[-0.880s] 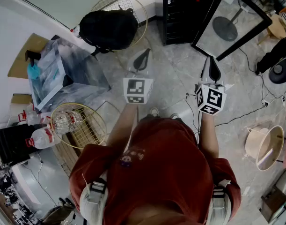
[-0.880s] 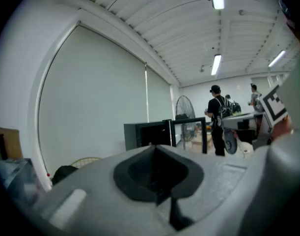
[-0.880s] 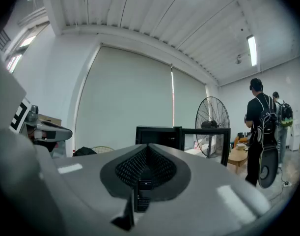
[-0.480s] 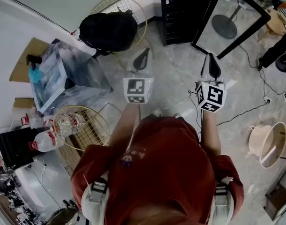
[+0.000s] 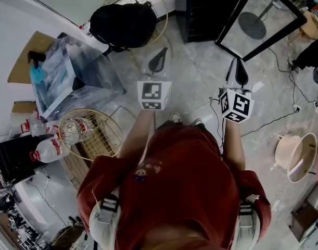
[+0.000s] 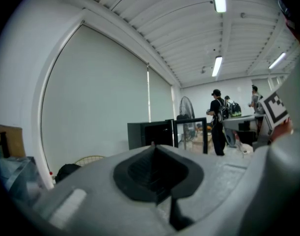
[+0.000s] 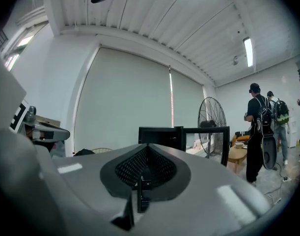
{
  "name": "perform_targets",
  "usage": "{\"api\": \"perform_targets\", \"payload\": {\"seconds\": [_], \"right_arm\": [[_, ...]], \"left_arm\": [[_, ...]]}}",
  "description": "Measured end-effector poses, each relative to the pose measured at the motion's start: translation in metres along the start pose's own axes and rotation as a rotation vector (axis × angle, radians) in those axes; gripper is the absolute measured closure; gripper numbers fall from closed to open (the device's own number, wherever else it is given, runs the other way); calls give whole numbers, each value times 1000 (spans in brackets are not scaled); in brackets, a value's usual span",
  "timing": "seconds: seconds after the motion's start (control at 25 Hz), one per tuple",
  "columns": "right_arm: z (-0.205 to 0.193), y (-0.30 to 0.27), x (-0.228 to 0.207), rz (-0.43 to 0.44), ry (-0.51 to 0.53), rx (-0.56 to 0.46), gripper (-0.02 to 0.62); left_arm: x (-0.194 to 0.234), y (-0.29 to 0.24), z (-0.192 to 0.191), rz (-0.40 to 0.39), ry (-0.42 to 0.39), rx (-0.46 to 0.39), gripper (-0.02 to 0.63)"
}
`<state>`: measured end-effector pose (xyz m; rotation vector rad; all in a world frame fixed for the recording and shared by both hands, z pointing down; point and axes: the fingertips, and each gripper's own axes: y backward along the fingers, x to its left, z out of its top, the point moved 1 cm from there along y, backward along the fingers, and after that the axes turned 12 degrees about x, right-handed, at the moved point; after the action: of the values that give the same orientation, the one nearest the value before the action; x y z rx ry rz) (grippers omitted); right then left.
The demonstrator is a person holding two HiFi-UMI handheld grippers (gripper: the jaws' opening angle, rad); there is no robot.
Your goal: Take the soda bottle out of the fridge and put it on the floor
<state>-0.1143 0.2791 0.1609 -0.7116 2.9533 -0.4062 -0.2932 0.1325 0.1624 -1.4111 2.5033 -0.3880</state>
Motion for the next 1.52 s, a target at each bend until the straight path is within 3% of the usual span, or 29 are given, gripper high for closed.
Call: {"api": "perform_targets", "payload": {"seconds": [0.44,0.88,1.52], "right_arm": [[-36,6,52,-23,3,69,595],[-46,-4,58,-18,-21,91,595],[-28,-58,-16,-17,-29,57,595]], "left_arm": [[36,21,-47,-25,26,37,607],[43,15,-60,-17,23,50,606],[15,-57,-11,4,-17,33,606]]}}
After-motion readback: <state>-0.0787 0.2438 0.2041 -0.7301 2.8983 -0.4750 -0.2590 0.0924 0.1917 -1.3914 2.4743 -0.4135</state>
